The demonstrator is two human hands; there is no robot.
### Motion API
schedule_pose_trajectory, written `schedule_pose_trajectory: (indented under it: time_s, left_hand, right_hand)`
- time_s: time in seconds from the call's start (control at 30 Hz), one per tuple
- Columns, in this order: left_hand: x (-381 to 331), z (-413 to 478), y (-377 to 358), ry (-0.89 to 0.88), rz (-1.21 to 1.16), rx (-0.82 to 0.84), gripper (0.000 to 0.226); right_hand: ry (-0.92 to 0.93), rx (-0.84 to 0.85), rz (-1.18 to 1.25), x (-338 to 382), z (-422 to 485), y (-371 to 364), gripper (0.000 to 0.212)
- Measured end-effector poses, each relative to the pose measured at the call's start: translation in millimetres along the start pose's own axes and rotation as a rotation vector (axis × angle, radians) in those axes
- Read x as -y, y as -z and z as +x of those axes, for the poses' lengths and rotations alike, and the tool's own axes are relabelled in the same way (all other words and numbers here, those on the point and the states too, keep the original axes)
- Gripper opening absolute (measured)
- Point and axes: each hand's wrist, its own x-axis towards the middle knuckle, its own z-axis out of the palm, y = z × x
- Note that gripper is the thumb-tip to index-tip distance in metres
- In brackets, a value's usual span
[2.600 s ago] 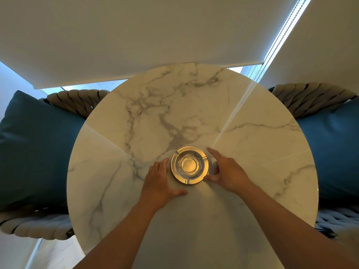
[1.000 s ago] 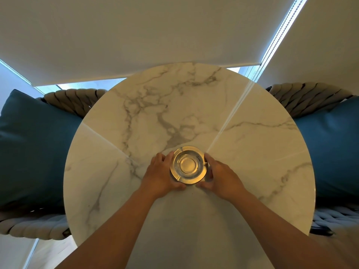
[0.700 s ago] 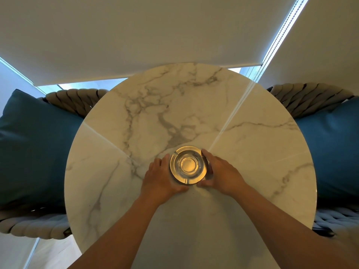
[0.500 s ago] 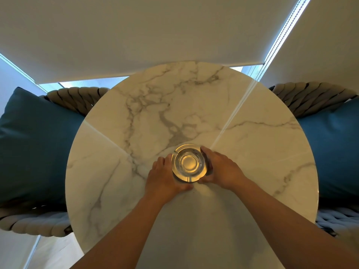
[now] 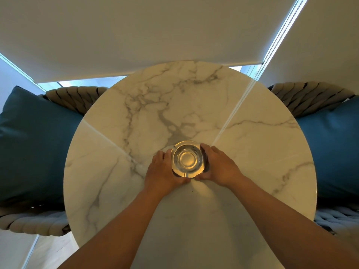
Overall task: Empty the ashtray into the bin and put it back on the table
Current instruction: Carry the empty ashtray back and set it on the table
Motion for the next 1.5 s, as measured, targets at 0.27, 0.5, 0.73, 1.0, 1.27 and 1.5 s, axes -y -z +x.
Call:
schedule_pose_trajectory:
  time_s: [0.27, 0.5, 0.73, 1.0, 1.27, 1.5]
  left_hand:
    - [1.3, 6.8, 4.3, -0.035, 0.013, 0.033, 0.100]
    - [-1.8, 8.8, 8.4, -0.074, 0.061, 0.054, 0.112]
    - [-1.1, 9.5, 16.3, -0.085, 0.053, 0.093, 0.114]
    - [1.4, 7.8, 17.2, -0.096, 0.080, 0.111, 0.114]
    - [-4.6, 9.1, 14.4, -0.112, 0.118, 0.124, 0.114]
    - [0.0, 4.4, 13.8, -0.107, 0.127, 0.116, 0.117]
  right_hand:
    - [0.029, 0.034, -0.122, 2.6, 7.5, 5.3, 0.112]
    - [-0.013, -0.003, -0.055, 9.3, -3.2, -2.2, 0.111]
    - [0.011, 0.029, -0.060, 3.5, -0.4, 3.4, 0.121]
    - [0.013, 0.041, -0.071, 2.2, -1.5, -2.5, 0.116]
    - [-0.002, 0.024, -0.064, -3.5, -5.0, 0.0, 0.115]
    - [-0.008, 0.039, -0.076, -2.2, -6.9, -3.3, 0.115]
